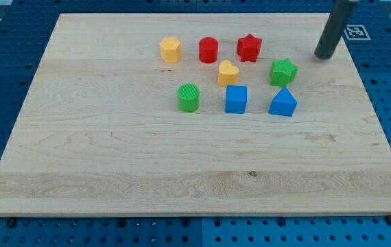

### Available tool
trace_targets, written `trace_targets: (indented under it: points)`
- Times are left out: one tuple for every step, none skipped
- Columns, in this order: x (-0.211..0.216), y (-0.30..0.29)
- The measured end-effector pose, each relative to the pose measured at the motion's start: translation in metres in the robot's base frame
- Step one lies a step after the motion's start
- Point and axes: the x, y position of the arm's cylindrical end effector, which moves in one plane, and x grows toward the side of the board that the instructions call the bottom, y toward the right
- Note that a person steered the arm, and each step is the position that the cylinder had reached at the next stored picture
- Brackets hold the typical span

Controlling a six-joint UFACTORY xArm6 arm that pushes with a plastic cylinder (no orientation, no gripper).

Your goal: Push the yellow hexagon down a bit

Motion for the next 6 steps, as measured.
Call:
trace_targets:
  points:
    - [-0.054, -0.044]
    - [-0.066, -0.125]
    - [-0.066, -0.209]
    - [-0.05, -0.261]
    - [-0.017, -0.275]
    - [-0.012, -0.292]
